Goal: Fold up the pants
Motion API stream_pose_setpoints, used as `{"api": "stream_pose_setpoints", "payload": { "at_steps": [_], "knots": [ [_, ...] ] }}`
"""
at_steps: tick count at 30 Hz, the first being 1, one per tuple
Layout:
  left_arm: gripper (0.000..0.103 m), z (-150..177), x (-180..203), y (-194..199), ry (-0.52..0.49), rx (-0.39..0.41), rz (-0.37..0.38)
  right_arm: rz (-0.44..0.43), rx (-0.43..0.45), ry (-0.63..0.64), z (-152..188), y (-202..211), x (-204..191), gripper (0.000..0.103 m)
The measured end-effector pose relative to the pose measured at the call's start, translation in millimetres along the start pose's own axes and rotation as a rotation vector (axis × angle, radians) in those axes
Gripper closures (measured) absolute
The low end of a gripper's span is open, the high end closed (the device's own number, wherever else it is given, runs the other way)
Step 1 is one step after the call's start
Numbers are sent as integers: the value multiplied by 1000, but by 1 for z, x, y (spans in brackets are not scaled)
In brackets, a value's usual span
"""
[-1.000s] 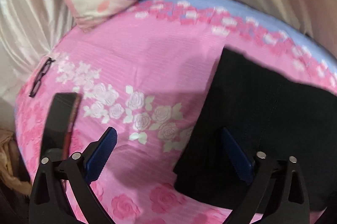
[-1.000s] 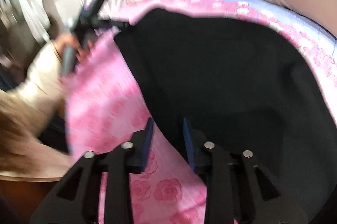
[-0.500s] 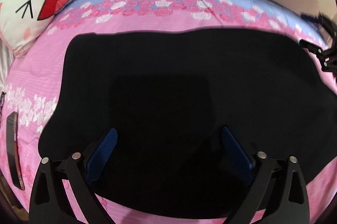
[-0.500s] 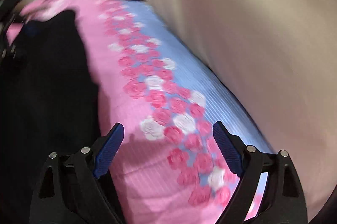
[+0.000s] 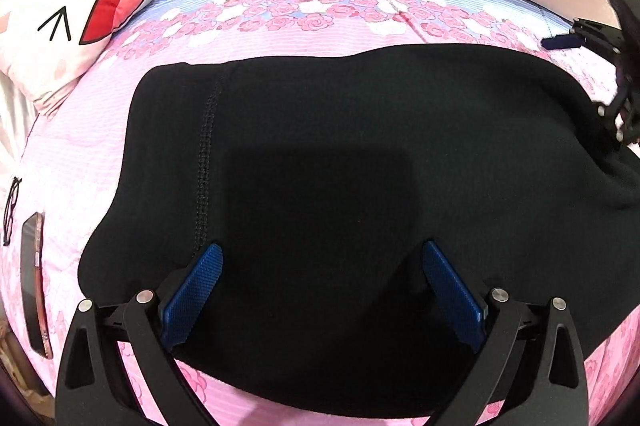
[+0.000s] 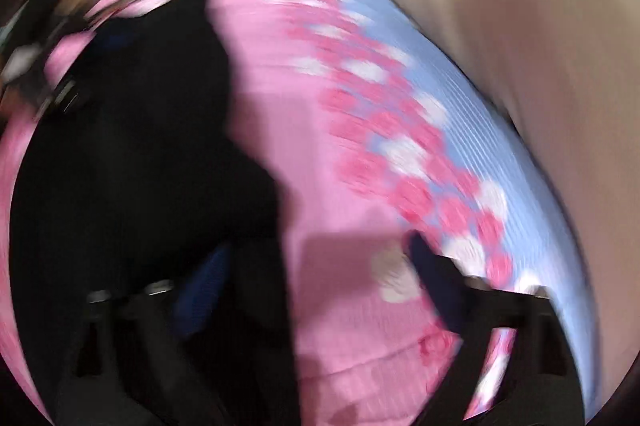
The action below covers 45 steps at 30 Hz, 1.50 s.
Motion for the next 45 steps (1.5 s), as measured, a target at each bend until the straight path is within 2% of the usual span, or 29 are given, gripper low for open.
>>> {"api": "stream_pose_setpoints", "payload": {
  "at_steps": [3, 5, 7, 9, 10, 11, 12, 14, 16, 17, 18, 20, 23, 24, 25, 27, 29, 31, 32, 33, 34, 35, 36, 37, 39, 40, 42, 43, 45],
  "knots": [
    [5, 0, -2, 0, -5, 6, 5, -55, -31, -254, 15, 8, 18, 6],
    [5, 1, -2, 0, -9, 11, 10, -116, 1, -348, 20, 22, 23, 6],
    [5, 1, -3, 0, -10, 13, 13, -260, 84, -504, 20, 40, 29, 6],
    [5, 1, -3, 0, -9, 17, 12, -444, 140, -655, 14, 43, 29, 9],
    [5, 1, -3, 0, -9, 18, 13, -487, 122, -679, 13, 38, 24, 17],
    [5, 1, -4, 0, -8, 19, 14, -543, 85, -684, 9, 30, 14, 39],
    [5, 2, -4, 0, -7, 20, 15, -614, 48, -698, 5, 19, 2, 48],
    [5, 3, -5, 1, -8, 23, 18, -667, 6, -699, -1, 4, -13, 63],
    [5, 3, -5, 1, -8, 27, 17, -648, -22, -690, -8, -11, -18, 70],
    [5, 3, -5, 1, -7, 27, 18, -623, -19, -684, -12, -16, -14, 81],
    [5, 4, -4, 1, -6, 27, 18, -590, -9, -680, -15, -22, -6, 86],
    [5, 4, -4, 1, -9, 31, 19, -515, 8, -681, -13, -32, 19, 86],
    [5, 3, -5, 2, -9, 32, 25, -479, 61, -701, -15, -37, 32, 86],
    [5, 3, -6, 3, -5, 28, 31, -332, 97, -695, -12, -22, 44, 82],
    [5, 1, -7, 6, 2, 21, 42, -259, 128, -703, -8, -9, 51, 81],
    [5, -13, -12, 15, 26, 33, 67, -169, 189, -734, 2, 23, 53, 81],
    [5, -39, -28, 24, 60, 94, 16, -173, 249, -699, 2, 58, 20, 80],
    [5, -77, -57, 23, 97, 170, -54, -215, 250, -656, 1, 69, -24, 72],
    [5, -93, -74, 16, 114, 186, -103, -239, 243, -643, 2, 68, -42, 62],
    [5, -109, -93, -2, 135, 175, -197, -245, 223, -627, 8, 65, -58, 58],
    [5, -119, -114, -22, 162, 144, -291, -199, 160, -606, 22, 55, -73, 58],
    [5, -122, -123, -33, 177, 123, -325, -161, 117, -602, 32, 48, -79, 58],
    [5, -125, -134, -51, 193, 94, -305, -121, 76, -611, 47, 43, -81, 59],
    [5, -128, -138, -57, 224, 94, -243, -107, 99, -651, 62, 47, -77, 69],
    [5, -130, -143, -59, 281, 58, -194, -72, 137, -795, 90, 65, -60, 69],
    [5, -132, -142, -55, 285, 62, -200, -22, 159, -862, 104, 82, -52, 66],
    [6, -129, -135, -37, 282, 105, -227, -15, 208, -858, 112, 103, -58, 66],
    [7, -128, -130, -26, 277, 128, -229, 8, 178, -849, 121, 104, -61, 67],
    [7, -118, -109, -1, 238, 191, -226, 109, 105, -899, 155, 111, -54, 67]
  ]
}}
Point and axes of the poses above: each gripper's, at about its wrist camera, not at the fingertips, and y roughly against the way its jaws point, x to its right, z to its underside, the point moved 8 cm from there along -y, roughly the way its jaws point, and after that the axes turned 12 degrees about y, right-handed, at the moved point
